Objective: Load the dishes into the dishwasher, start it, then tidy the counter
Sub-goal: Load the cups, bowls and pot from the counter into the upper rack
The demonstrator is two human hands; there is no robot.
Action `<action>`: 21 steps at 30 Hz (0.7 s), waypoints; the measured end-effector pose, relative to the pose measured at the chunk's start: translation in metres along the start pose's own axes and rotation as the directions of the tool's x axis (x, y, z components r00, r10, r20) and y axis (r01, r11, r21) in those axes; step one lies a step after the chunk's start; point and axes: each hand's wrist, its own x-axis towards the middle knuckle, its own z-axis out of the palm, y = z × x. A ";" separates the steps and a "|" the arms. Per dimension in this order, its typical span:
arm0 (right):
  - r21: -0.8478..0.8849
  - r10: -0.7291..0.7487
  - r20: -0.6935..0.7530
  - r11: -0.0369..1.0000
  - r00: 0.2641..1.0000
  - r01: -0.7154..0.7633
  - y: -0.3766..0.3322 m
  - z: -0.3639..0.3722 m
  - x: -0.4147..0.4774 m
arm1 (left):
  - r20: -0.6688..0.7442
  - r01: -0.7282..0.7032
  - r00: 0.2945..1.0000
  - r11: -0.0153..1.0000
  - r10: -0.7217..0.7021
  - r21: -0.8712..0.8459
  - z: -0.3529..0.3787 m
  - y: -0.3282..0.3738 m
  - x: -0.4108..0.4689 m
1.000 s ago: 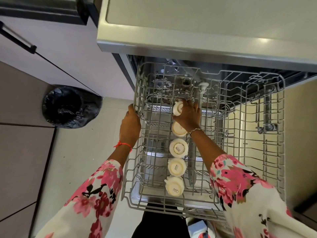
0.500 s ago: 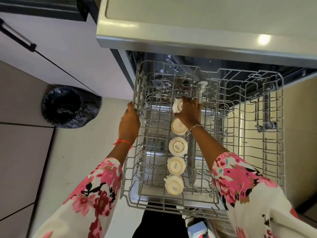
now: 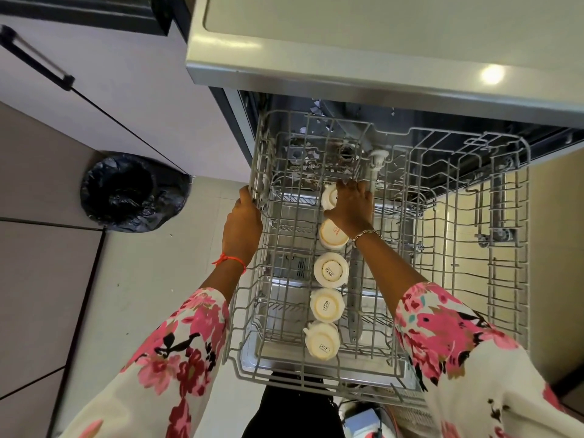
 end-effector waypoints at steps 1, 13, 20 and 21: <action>0.011 0.000 -0.009 1.000 1.000 0.000 0.000 0.002 -0.001 | -0.001 -0.001 1.000 1.000 0.001 -0.004 0.000 0.000 0.000; 0.053 0.026 -0.008 0.998 1.000 -0.026 0.003 0.004 0.000 | -0.006 -0.015 1.000 1.000 0.015 -0.021 0.001 -0.002 0.000; 0.095 0.047 0.032 0.994 0.998 -0.050 0.002 -0.001 0.001 | -0.006 -0.007 1.000 1.000 0.007 -0.013 0.001 -0.002 0.000; 0.103 0.051 0.039 0.993 0.998 -0.055 0.002 -0.001 0.001 | -0.009 -0.008 1.000 1.000 0.008 -0.011 0.002 -0.002 0.000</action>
